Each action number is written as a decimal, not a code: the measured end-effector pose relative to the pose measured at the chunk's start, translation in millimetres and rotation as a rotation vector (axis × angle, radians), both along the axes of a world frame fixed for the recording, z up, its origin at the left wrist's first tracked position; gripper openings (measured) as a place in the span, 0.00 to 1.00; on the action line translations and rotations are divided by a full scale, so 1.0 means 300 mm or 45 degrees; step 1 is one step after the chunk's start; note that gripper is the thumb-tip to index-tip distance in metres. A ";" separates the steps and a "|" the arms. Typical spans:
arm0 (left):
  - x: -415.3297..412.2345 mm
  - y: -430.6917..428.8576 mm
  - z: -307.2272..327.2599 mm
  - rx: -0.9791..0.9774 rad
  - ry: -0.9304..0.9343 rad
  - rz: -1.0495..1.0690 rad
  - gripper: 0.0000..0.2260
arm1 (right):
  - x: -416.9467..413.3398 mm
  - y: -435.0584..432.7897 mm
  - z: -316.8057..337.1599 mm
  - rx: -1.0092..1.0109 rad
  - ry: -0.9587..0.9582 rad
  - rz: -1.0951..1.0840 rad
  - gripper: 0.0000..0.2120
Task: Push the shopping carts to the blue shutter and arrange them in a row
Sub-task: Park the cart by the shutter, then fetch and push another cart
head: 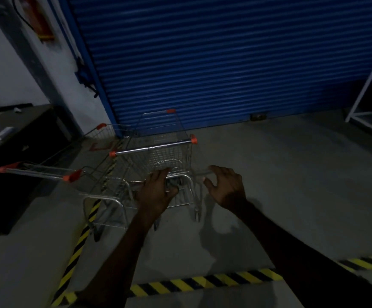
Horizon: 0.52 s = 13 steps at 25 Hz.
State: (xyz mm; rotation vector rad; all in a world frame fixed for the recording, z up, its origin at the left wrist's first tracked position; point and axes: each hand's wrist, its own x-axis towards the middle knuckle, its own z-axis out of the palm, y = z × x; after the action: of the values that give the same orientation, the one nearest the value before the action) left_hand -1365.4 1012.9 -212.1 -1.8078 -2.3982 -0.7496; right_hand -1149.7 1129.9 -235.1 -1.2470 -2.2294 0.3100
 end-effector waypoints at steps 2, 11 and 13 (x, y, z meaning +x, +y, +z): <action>0.021 -0.020 0.005 0.015 -0.020 -0.060 0.35 | 0.054 -0.053 -0.017 0.037 0.049 -0.054 0.24; 0.178 -0.068 0.133 0.294 -0.042 -0.349 0.32 | 0.260 -0.322 0.123 0.257 -0.046 -0.307 0.24; 0.251 -0.074 0.176 0.300 -0.010 -0.446 0.32 | 0.324 -0.383 0.174 0.244 -0.081 -0.354 0.25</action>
State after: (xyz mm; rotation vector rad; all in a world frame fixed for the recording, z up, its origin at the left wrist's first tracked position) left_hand -1290.2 990.7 -159.1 -2.1432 -1.9160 -1.0189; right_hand -1052.6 1015.0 -182.8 -1.4533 -2.0471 -0.0497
